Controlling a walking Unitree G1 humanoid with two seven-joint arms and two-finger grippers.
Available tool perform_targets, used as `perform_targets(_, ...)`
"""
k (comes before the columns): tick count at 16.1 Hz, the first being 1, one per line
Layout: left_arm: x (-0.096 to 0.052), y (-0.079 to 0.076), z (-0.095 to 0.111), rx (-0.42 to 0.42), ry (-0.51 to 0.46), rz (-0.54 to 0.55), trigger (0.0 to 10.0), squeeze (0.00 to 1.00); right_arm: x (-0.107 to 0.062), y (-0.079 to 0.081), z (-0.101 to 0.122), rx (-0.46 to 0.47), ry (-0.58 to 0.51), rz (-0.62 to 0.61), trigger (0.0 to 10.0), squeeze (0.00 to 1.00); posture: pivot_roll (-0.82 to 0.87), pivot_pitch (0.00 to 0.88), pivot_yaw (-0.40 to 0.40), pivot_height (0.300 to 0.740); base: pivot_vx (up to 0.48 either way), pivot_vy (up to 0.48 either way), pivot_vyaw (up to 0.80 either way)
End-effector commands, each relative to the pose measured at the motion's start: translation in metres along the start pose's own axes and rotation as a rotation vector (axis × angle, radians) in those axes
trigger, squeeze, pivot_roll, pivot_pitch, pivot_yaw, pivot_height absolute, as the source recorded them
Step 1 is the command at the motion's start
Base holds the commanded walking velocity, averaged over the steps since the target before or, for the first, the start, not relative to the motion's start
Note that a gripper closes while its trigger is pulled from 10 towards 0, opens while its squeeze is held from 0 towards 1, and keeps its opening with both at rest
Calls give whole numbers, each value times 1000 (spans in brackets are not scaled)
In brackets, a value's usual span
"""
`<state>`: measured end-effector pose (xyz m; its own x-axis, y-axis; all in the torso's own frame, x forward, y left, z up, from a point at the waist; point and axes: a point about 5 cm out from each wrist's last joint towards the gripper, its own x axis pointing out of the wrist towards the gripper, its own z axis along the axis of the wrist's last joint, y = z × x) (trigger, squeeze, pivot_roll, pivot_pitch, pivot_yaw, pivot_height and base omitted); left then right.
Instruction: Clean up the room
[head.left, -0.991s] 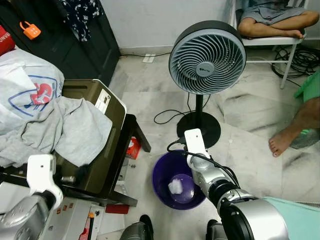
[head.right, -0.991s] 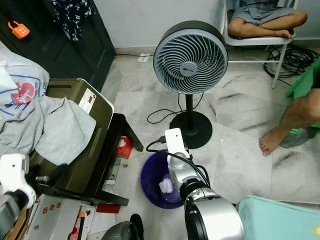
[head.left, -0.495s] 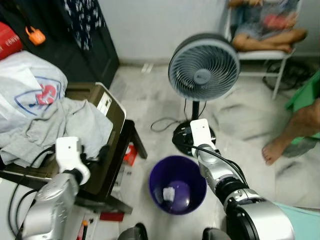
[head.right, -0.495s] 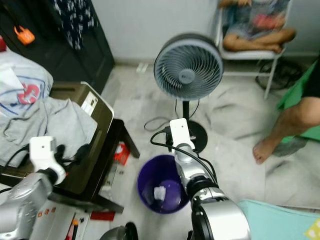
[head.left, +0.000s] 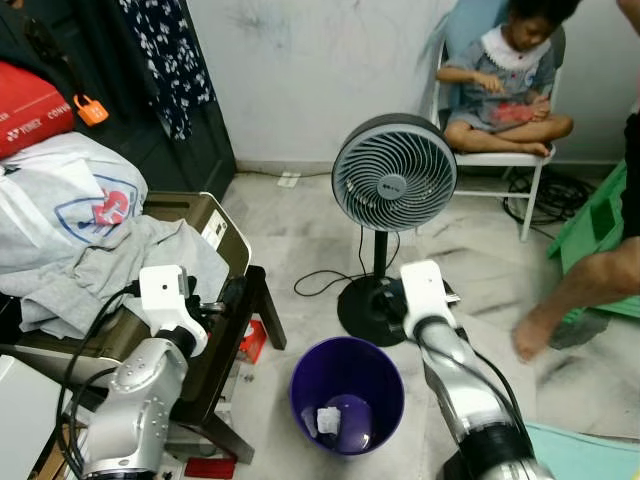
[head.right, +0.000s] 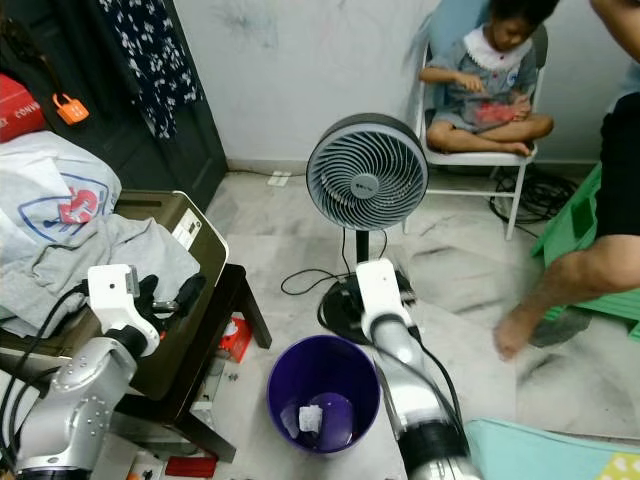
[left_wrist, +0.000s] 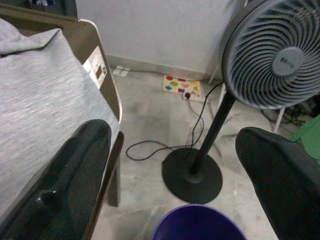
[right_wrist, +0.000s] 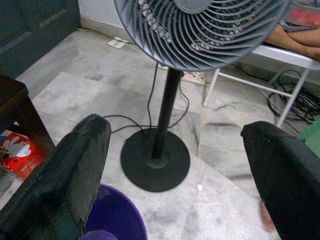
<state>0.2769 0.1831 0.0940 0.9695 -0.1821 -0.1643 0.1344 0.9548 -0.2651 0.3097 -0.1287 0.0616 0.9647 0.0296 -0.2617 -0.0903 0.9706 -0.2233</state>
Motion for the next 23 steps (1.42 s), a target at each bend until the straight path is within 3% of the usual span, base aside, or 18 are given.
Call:
perform_targets(1, -1, 2, 0, 7, -8, 8, 10000, 0, -1, 1, 10, 5, -29, 10, 10000, 1000, -201, 0, 107, 740, 0, 0, 0)
perform_targets(2, -3, -1, 0, -3, -26, 4, 10000, 0, -9, -4, 15, 14, -53, -1, 10000, 933, -199, 0, 102, 740, 0, 0, 0)
perform_targets(3, -7, -2, 0, -6, -36, 8, 10000, 0, -21, -10, 21, 16, -69, -5, 10000, 337, -200, 0, 102, 740, 0, 0, 0)
perform_targets(4, -8, -2, 0, -7, -37, 9, 10000, 0, -25, -11, 21, 19, -69, -4, 10000, 337, -198, 0, 102, 740, 0, 0, 0)
perform_targets(5, -10, -2, -1, -6, -34, 10, 10000, 0, -33, -13, 18, 32, -80, 5, 10000, 67, -193, 0, 105, 740, 0, 0, 0)
perform_targets(6, -14, -2, -2, -6, -31, 6, 10000, 0, -44, -16, 14, 93, -67, 3, 10000, 0, -196, 0, 108, 740, 0, 0, 0)
perform_targets(7, -19, -2, -4, -2, -21, 0, 10000, 0, -49, -22, 18, 154, -96, -20, 10000, 0, -203, 0, 111, 740, 0, 0, 0)
perform_targets(9, -21, -2, -9, 2, -5, -3, 10000, 0, -51, -26, 26, 138, -137, -41, 10000, 0, -216, 0, 112, 740, 0, 0, 0)
perform_targets(12, -3, -15, -6, 0, -23, -54, 10000, 0, -46, -23, 21, 155, -117, -45, 10000, 0, -205, 0, 99, 740, 0, 0, 0)
perform_targets(16, 0, -15, -3, 3, -29, -52, 10000, 0, -43, -27, 24, 207, -123, -58, 10000, 0, -199, 0, 95, 740, 0, 0, 0)
perform_targets(18, -6, -9, -4, 20, -45, -24, 10000, 0, -46, -30, 29, 273, -157, -49, 10000, 0, -197, 0, 78, 740, 0, 0, 0)
perform_targets(20, -13, -5, -2, 66, -88, 10, 10000, 0, -48, -30, 29, 405, -163, -14, 10000, 0, -193, 0, 63, 740, 0, 0, 0)
perform_targets(23, -11, -8, -1, 54, -102, 20, 10000, 0, -39, -15, 37, 404, -152, 40, 10000, 0, -185, 0, 48, 740, 0, 0, 0)
